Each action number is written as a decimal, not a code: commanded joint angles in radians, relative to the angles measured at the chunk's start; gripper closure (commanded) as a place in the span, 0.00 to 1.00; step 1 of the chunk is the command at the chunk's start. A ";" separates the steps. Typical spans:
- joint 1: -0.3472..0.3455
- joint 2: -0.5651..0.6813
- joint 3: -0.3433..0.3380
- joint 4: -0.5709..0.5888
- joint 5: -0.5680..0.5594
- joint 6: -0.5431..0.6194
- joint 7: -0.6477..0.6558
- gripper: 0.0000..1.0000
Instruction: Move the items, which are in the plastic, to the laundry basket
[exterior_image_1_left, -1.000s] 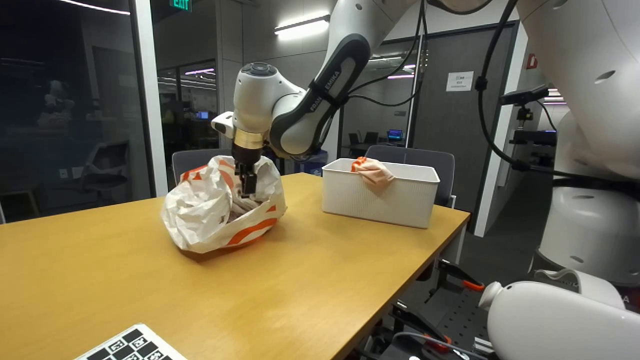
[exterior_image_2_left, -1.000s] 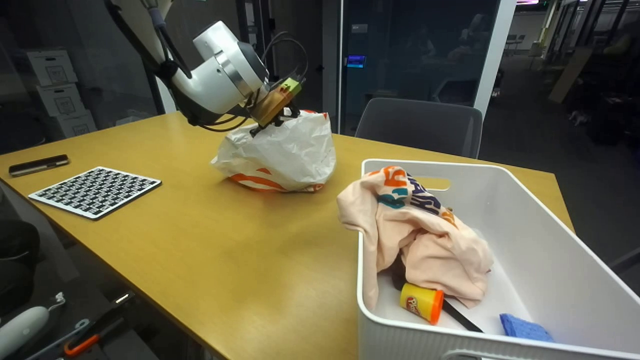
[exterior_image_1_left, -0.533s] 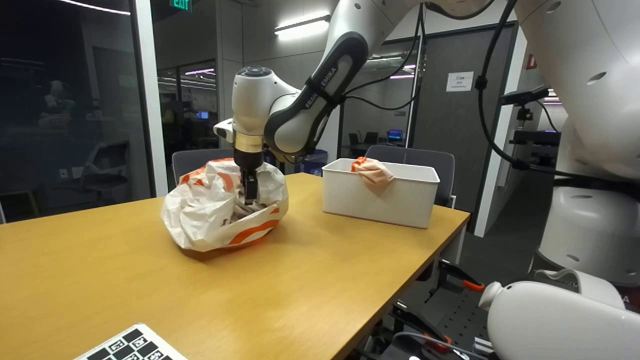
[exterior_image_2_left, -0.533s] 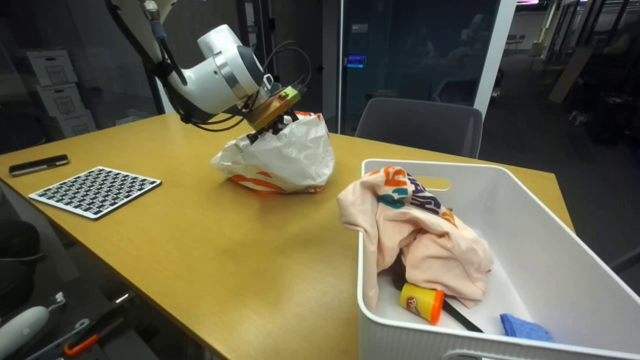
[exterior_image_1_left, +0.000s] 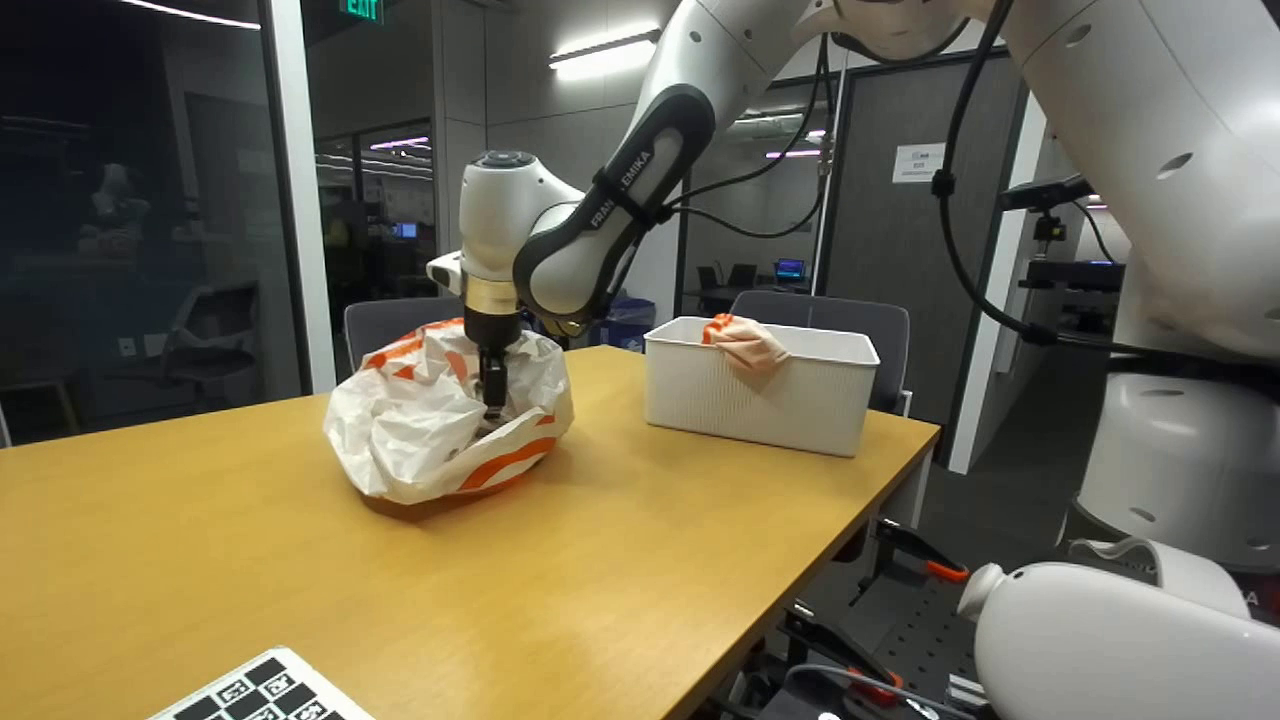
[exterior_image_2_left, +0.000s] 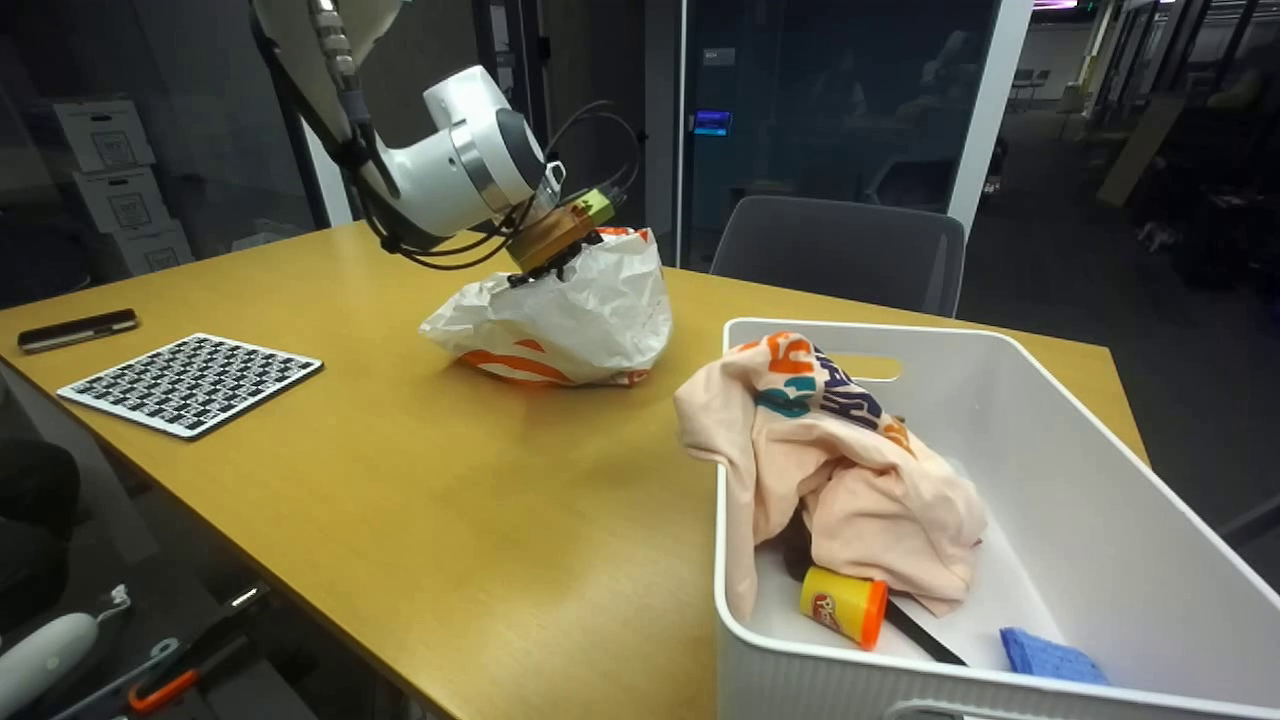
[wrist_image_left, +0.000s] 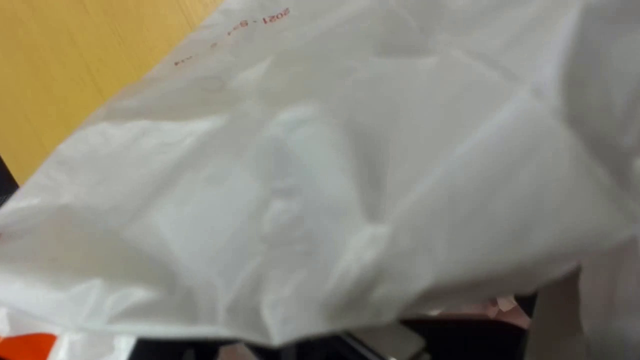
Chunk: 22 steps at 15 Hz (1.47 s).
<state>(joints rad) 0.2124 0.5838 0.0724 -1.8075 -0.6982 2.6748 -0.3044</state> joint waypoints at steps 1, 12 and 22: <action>0.003 0.080 -0.001 0.117 0.019 -0.045 -0.025 0.00; -0.030 0.060 0.031 0.111 0.085 -0.013 -0.021 0.88; -0.191 -0.083 0.283 0.038 0.675 -0.114 -0.131 0.96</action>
<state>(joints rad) 0.0753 0.5741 0.2892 -1.7232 -0.1741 2.6097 -0.4153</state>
